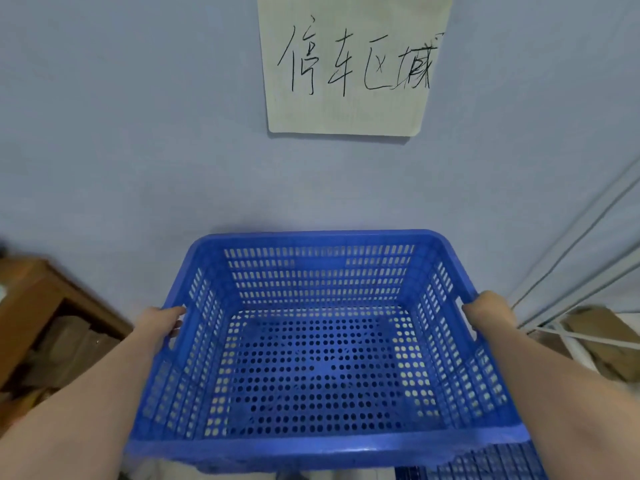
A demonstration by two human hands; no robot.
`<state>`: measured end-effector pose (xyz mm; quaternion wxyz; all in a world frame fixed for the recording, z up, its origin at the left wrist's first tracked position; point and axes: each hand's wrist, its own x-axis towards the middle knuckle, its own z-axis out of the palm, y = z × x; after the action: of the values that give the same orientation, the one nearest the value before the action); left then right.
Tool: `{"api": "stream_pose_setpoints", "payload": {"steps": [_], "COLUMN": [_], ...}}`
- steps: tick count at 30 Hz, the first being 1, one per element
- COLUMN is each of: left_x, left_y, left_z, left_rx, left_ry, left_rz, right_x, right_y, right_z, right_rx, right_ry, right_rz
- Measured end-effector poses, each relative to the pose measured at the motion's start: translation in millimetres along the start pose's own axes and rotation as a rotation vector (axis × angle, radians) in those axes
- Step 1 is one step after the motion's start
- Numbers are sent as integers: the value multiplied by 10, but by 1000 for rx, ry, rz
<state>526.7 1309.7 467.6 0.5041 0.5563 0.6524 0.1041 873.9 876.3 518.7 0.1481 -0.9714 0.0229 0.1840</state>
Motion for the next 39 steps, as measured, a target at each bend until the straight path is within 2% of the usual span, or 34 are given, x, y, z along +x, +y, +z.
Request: {"api": "stream_pose_setpoints", "payload": {"steps": [6, 13, 22, 28, 34, 39], "left_x": [441, 625, 700, 898, 1179, 1329], "left_y": [-104, -273, -316, -455, -800, -1038], "left_z": [187, 566, 944, 1162, 1305, 1364], "left_rx": [48, 115, 143, 69, 72, 109], "left_ry": [-27, -75, -28, 17, -35, -65], "left_rz": [1, -95, -174, -201, -210, -256], "right_x": [161, 303, 919, 1091, 1246, 1379], "right_y": [-172, -190, -37, -40, 71, 176], "right_z": [393, 727, 1066, 1343, 1771, 2070], "right_rx": [36, 143, 326, 374, 430, 443], "right_ry": [-57, -80, -224, -225, -188, -224], "right_rz": [74, 190, 293, 343, 360, 373]}}
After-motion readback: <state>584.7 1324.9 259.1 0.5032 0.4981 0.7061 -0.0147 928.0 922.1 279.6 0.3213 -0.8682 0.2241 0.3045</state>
